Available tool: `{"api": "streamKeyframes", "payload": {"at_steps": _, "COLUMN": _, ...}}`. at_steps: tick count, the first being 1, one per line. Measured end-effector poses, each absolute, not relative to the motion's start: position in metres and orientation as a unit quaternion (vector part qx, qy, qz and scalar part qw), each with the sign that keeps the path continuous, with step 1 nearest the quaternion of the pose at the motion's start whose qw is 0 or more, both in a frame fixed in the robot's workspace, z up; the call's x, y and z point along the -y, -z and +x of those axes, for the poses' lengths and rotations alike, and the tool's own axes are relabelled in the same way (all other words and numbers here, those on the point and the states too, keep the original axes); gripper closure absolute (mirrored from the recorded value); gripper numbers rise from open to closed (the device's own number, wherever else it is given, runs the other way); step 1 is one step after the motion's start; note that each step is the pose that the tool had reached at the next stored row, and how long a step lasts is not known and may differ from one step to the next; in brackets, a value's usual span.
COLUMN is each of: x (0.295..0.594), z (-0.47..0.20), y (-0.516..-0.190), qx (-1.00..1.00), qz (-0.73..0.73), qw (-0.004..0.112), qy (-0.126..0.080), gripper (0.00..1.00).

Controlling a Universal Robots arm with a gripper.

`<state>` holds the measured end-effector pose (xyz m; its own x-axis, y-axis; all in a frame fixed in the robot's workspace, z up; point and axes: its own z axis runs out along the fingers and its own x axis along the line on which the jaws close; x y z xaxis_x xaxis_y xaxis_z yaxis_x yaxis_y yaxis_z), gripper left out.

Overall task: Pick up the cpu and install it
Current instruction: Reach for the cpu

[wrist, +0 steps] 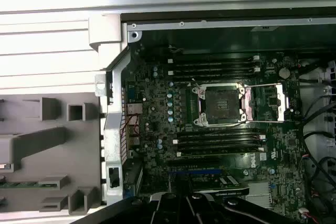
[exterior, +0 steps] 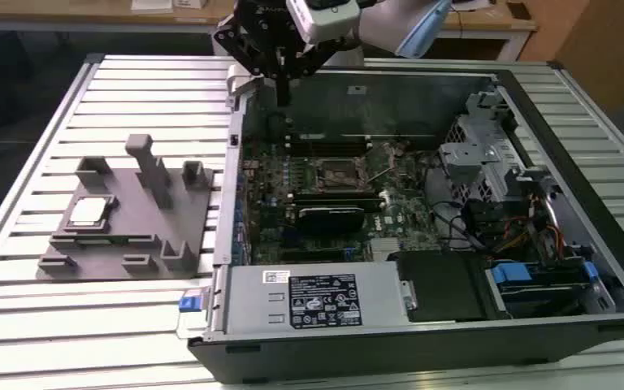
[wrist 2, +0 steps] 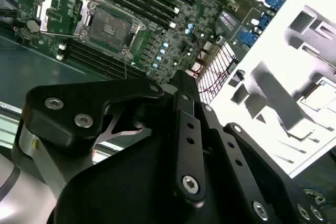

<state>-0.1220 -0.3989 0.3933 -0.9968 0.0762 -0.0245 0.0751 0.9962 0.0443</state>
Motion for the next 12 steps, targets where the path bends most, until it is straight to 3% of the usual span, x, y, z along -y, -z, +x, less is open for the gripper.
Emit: {"api": "streamKeyframes", "payload": {"at_steps": 12, "x": 0.3989, "z": -0.1272, "y": -0.3933, "qx": -0.999, "qz": 0.038, "qw": 0.013, "qy": -0.022, "gripper": 0.89}}
